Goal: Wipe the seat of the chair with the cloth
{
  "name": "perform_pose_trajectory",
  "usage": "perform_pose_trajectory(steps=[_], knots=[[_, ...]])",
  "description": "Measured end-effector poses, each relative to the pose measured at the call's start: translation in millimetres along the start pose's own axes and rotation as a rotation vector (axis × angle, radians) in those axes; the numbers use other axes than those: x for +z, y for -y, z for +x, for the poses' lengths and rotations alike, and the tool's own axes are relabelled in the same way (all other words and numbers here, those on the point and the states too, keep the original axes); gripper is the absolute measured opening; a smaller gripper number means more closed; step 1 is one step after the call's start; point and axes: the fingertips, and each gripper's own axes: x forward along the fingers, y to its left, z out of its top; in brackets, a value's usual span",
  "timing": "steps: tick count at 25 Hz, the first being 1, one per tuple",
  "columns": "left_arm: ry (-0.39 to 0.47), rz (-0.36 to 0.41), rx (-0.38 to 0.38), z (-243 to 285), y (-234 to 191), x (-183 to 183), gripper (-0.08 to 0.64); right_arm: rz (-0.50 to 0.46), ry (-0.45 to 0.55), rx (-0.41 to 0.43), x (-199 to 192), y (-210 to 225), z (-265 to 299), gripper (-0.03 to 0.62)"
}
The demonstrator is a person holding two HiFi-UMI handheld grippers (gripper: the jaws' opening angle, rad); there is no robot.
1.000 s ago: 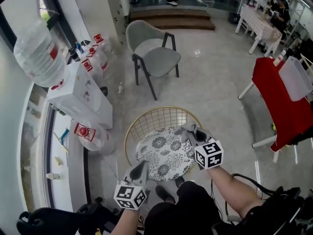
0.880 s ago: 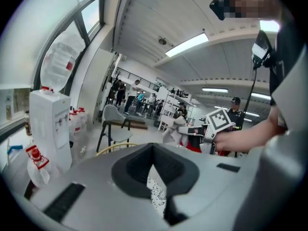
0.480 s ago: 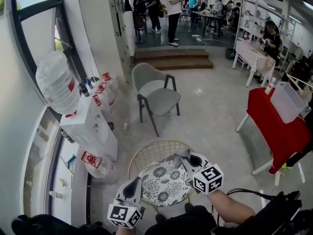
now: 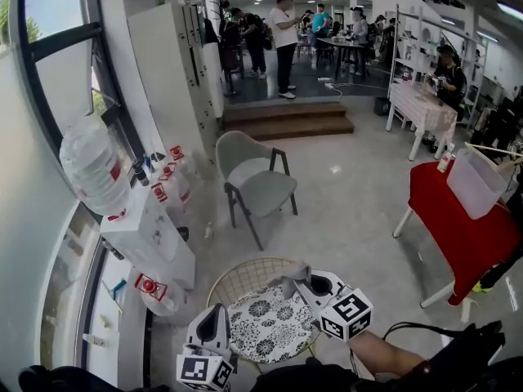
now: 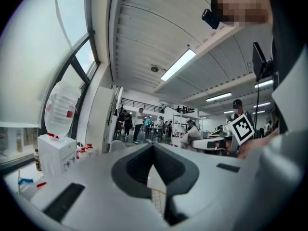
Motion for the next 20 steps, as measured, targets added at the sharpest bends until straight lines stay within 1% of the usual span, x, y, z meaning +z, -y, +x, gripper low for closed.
perform_pose_trajectory(steps=[2,7,9,13,20], knots=[[0.017,0.009,0.009,2,4,5,0.008,0.006,0.008,0.007,0,2,-4,0.027],[0.026,0.017,0.022,1,11,12,0.008,0.011,0.029,0.005,5,7,-16,0.028],[0.031,0.023,0.046,-1,9,16,0.008,0.014,0.037,0.008,9,7,-19,0.026],[0.033,0.018,0.118,-7,3,20,0.008,0.013,0.041,0.022,12,4,-22,0.026],[0.039,0.020,0.122,-12,5,19,0.008,0.014,0.034,0.030,5,-1,-20,0.026]])
